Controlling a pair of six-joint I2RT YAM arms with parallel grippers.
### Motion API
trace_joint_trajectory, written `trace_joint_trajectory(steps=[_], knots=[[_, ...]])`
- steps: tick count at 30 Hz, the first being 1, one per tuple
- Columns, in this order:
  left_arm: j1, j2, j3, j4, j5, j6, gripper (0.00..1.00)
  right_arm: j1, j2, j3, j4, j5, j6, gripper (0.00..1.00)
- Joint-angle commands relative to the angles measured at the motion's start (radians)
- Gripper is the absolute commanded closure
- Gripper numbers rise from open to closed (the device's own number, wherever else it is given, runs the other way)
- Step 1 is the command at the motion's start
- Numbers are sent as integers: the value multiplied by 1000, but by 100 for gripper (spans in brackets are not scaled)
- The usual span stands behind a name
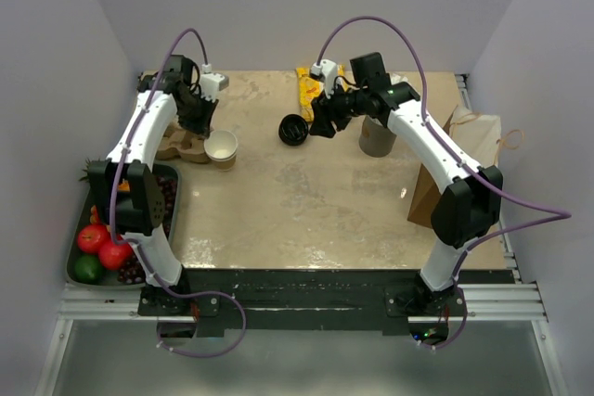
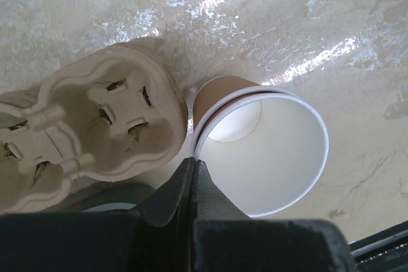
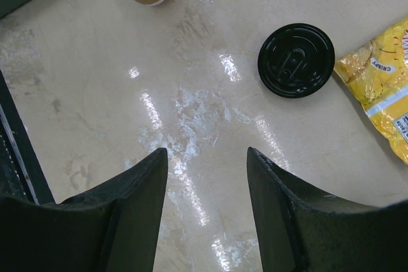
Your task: Pack the takeout coffee
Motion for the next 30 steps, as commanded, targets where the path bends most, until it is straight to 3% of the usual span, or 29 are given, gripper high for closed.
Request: trace_joint_trajectory(steps=[1, 6, 8, 9, 10, 12, 14, 18, 23, 26, 30], knots=[[13, -23, 1, -43, 53, 22, 100, 4, 2, 31, 31, -31, 18, 44], [46, -18, 28, -69, 181, -15, 100, 6, 3, 42, 27, -42, 25, 44], [49, -32, -4, -22, 120, -28, 100, 6, 7, 38, 37, -45, 29, 44], [49, -19, 88, -66, 175, -16, 100, 6, 13, 38, 40, -51, 40, 44], [49, -35, 83, -39, 216, -19, 100, 7, 19, 43, 42, -54, 52, 44], [58, -116, -78, 81, 140, -19, 100, 6, 28, 35, 85, -63, 92, 44], [97, -117, -58, 49, 250, -30, 100, 9, 56, 34, 149, -86, 196, 41], [98, -94, -55, 37, 271, -42, 100, 18, 138, 31, 327, -197, 490, 38], [109, -107, -78, 21, 349, -65, 100, 93, 317, 164, 346, -251, 489, 37], [109, -109, -44, -6, 338, -48, 100, 113, 365, 199, 376, -263, 514, 37], [109, -134, 43, -48, 428, -6, 100, 113, 350, 207, 421, -277, 540, 38]])
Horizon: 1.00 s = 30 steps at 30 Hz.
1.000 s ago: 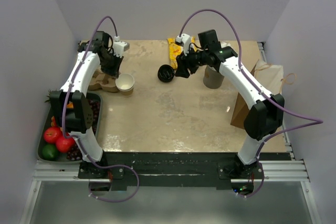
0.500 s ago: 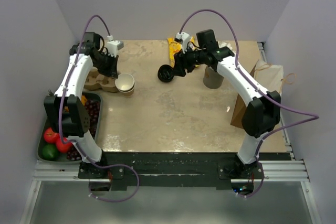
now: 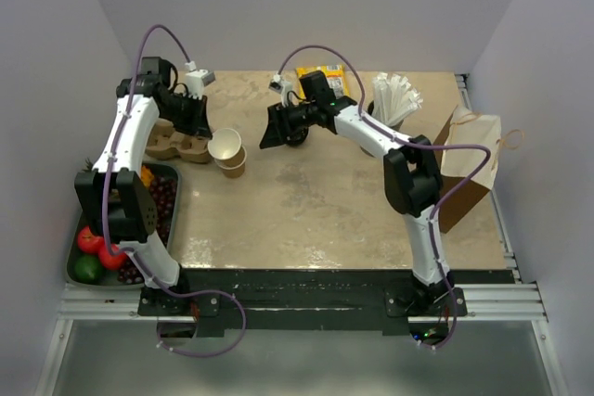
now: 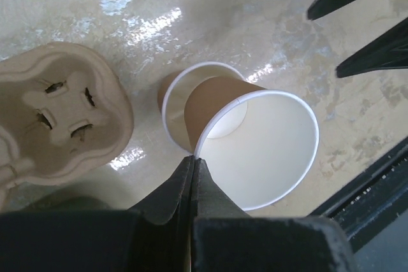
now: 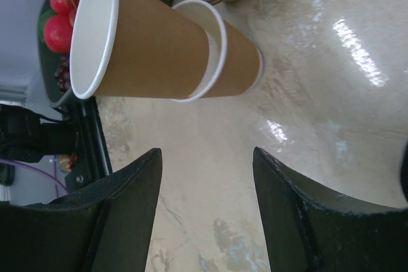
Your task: Pack the takeout coffee
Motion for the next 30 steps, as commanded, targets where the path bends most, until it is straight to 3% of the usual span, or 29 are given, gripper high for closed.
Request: trace_joint_trajectory(steps=[1, 8, 11, 14, 18, 30], knots=[[3, -63, 124, -50, 166, 39, 100, -2, -68, 69, 96, -65, 51, 38], [-16, -68, 226, -61, 193, 51, 100, -51, -175, 65, 106, -59, 38, 38], [-36, -34, 287, -116, 222, 127, 100, -80, -215, 66, 89, -27, 31, 38], [-169, -25, 275, -176, 194, 232, 100, -107, -272, 60, 26, 80, -37, 37], [-380, -48, 161, -57, 38, 231, 100, -141, -318, 40, -43, 184, -157, 38], [-546, 150, 187, -10, -13, 169, 100, -216, -430, -78, -77, 329, -166, 36]])
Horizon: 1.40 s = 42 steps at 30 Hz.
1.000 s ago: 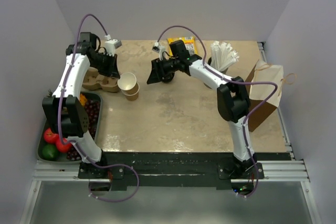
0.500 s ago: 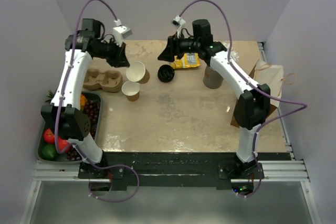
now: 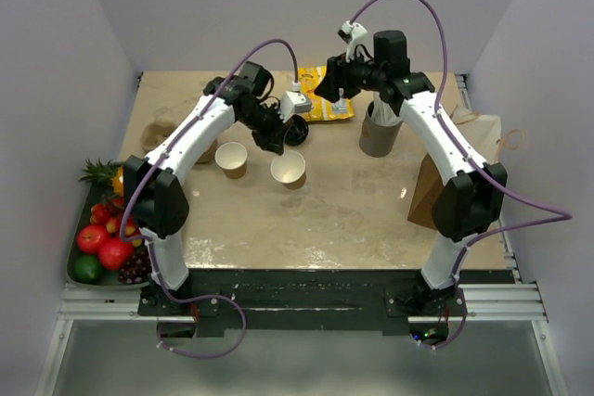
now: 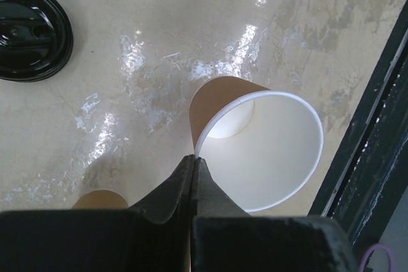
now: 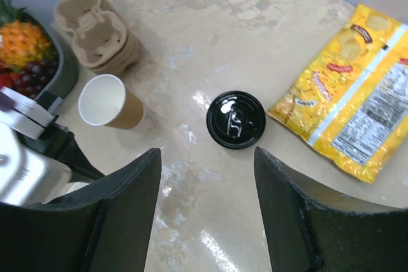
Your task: Pack the takeout coffee
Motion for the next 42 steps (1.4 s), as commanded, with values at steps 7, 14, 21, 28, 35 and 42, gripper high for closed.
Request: trace_joint_trajectory(steps=[7, 14, 21, 28, 35, 42], knots=[[-64, 40, -79, 105, -89, -144, 100, -11, -107, -55, -25, 259, -23, 34], [-64, 56, -150, 119, -117, -184, 100, -11, -130, -107, -13, 243, -18, 34], [-64, 66, -129, 116, -100, -181, 80, -14, -127, -103, -13, 247, -25, 33], [-64, 70, -92, 96, -98, -174, 62, -15, -110, -92, -13, 231, -25, 33], [22, 72, 109, 101, -162, -211, 39, -9, -111, -106, -39, 150, -183, 33], [145, 282, 365, 219, -287, -312, 21, 31, -200, -222, -140, 193, -364, 33]])
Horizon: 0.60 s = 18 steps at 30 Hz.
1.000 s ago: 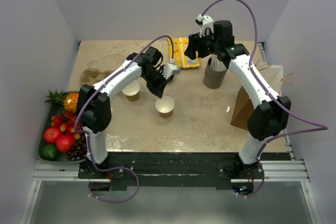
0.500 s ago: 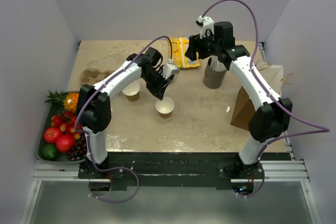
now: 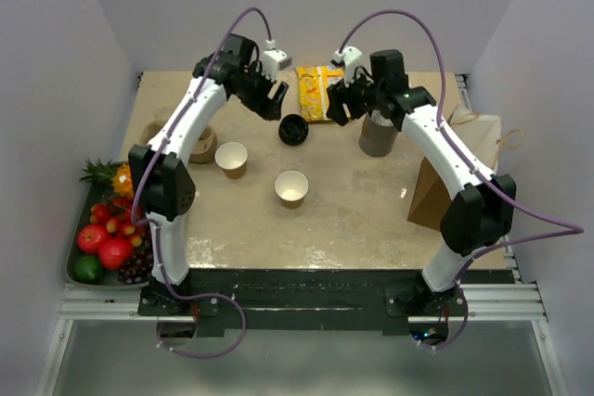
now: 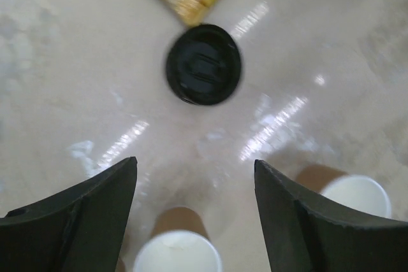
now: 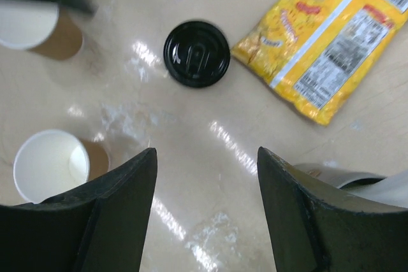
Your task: Pack the takeout coffee
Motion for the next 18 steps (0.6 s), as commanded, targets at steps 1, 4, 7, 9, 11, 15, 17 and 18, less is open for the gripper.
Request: trace_joint_trajectory(steps=[1, 4, 7, 9, 11, 15, 17, 18], knots=[[59, 154, 179, 88, -104, -85, 21, 14, -94, -84, -56, -5, -113, 32], [62, 189, 198, 183, -110, -91, 25, 13, -118, -127, -58, 9, -116, 32], [61, 204, 164, 283, -89, -102, 35, 13, -132, -147, -75, 35, -135, 32], [61, 224, 152, 312, -81, -117, 39, 14, -132, -149, -94, 42, -144, 32], [61, 232, 137, 335, -67, -143, 42, 13, -129, -147, -102, 47, -150, 32], [50, 235, 85, 367, -49, -163, 46, 14, -117, -141, -110, 59, -150, 32], [35, 240, 77, 366, -47, -152, 45, 13, -108, -143, -113, 61, -156, 32], [29, 244, 72, 363, -46, -146, 44, 13, -103, -146, -108, 61, -158, 32]])
